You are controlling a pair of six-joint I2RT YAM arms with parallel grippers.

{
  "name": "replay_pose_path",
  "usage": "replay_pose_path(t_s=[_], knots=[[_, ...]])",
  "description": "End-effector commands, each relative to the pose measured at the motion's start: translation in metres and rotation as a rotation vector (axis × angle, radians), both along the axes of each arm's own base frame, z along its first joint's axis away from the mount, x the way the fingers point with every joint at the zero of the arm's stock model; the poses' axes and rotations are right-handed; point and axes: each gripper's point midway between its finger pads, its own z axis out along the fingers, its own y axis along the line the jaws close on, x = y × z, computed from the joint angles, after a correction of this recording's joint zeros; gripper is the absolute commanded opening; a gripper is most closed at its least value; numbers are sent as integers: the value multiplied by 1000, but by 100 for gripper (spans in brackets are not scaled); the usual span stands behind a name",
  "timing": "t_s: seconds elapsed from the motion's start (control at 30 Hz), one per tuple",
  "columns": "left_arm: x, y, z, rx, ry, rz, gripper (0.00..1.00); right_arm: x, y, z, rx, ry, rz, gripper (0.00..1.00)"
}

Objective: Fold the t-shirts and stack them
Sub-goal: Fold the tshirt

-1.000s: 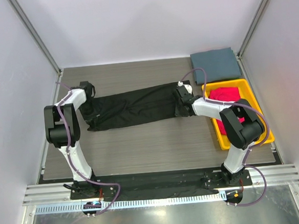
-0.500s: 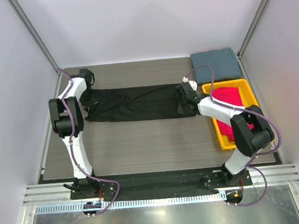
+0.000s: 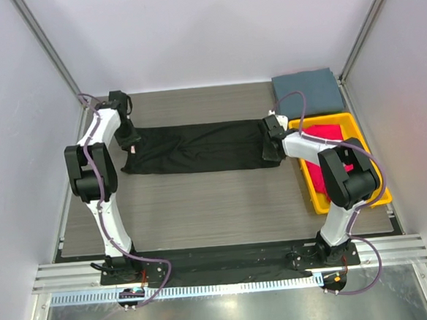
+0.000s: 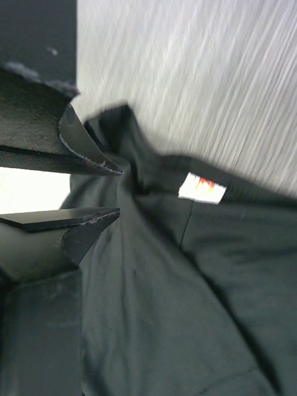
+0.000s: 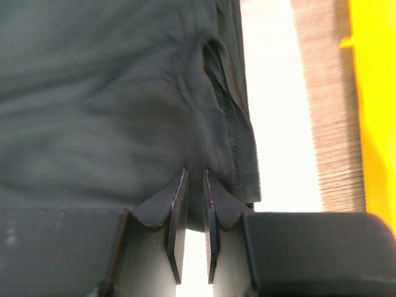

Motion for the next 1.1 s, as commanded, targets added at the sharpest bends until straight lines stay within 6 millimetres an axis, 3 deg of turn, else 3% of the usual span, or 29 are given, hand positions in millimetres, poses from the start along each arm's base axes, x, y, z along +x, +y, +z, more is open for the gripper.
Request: replay_pose_path(t_s=[0.0,0.13,0.33,0.43,0.57,0.67,0.7,0.73,0.77,0.8,0.9,0.93,0.97,1.03,1.07], knots=[[4,-26,-17,-127,-14,-24,28,-8,-11,-15,-53,15,-15,21],[5,-25,-38,-125,33,-12,28,-17,-18,-16,-60,0,-46,20],[15,-10,-45,-47,40,20,28,-22,-25,1,-51,-60,-94,20],[19,-6,-52,-28,60,34,28,-24,-23,14,-18,-87,-97,22],[29,-3,-67,-23,72,40,28,-11,-23,53,-8,-183,-91,26],[48,-3,-64,-32,50,24,28,-2,-22,83,4,-245,-84,28],[50,-5,-74,-39,70,18,28,1,-21,89,10,-260,-83,28],[66,-5,-64,-40,25,15,28,2,-20,99,22,-282,-82,28],[69,-5,-64,-42,26,16,29,4,-19,107,31,-300,-82,29],[74,-6,-72,-47,30,16,28,5,-18,112,38,-311,-83,29],[103,-10,-60,-70,-48,8,29,7,-23,129,35,-358,-101,29],[109,-13,-68,-95,-53,3,30,8,-24,134,29,-369,-106,30],[129,-16,-55,-112,-129,-9,31,11,-25,143,26,-390,-106,30],[147,-27,-52,-171,-186,-39,31,18,-27,155,12,-418,-112,30],[163,-32,-37,-192,-252,-56,31,21,-27,157,2,-423,-105,30]])
